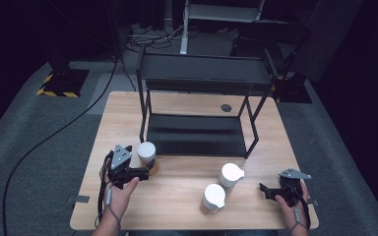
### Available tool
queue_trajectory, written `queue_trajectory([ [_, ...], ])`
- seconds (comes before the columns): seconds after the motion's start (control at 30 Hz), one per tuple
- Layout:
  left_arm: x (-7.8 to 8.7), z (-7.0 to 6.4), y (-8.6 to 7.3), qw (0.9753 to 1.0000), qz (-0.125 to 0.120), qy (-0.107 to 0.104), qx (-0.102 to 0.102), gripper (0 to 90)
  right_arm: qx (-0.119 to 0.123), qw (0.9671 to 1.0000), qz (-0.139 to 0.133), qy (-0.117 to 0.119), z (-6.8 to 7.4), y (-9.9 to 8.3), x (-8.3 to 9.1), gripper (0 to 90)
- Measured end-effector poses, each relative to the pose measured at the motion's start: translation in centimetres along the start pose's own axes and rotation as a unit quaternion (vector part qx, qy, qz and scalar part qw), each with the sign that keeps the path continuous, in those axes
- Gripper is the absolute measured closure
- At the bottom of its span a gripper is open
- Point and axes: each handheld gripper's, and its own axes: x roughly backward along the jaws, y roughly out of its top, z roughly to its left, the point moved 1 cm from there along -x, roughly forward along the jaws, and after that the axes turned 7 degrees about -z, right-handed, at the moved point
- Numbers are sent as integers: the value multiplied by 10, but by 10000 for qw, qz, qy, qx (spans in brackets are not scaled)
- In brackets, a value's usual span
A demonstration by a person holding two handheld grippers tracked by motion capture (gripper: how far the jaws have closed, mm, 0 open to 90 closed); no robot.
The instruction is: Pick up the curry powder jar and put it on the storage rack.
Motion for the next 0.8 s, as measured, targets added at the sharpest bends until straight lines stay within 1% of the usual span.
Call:
queue_trajectory([
  [0.1,-3,0,0,10000,-35,13,-41,40,0,10000,0,-1,0,0,0,0],
  [0.17,-5,0,0,10000,-51,0,-34,40,-1,10000,0,-2,0,0,0,0],
  [0.3,-9,3,-1,10000,-56,7,17,41,-3,10000,0,-5,0,0,0,0],
  [0.37,-11,3,-2,10000,-42,16,63,49,-2,10000,0,-6,0,0,0,0],
  [0.43,-12,3,-2,10000,-33,19,67,65,-5,10000,1,-7,0,0,0,0],
  [0.57,-16,3,-4,10000,35,10,7,98,-6,10000,0,-9,0,0,0,0],
  [0.6,-17,2,-4,10000,51,4,-16,124,-5,10000,0,-9,0,0,0,0],
  [0.7,-20,2,-5,9999,104,29,-75,133,-11,10000,0,-13,0,0,0,0],
  [0.73,-21,1,-5,9998,153,57,-80,154,-17,10000,0,-22,0,0,0,0],
  [0.8,-24,2,-6,9998,191,28,-82,163,-18,10000,0,-23,0,0,0,0],
])
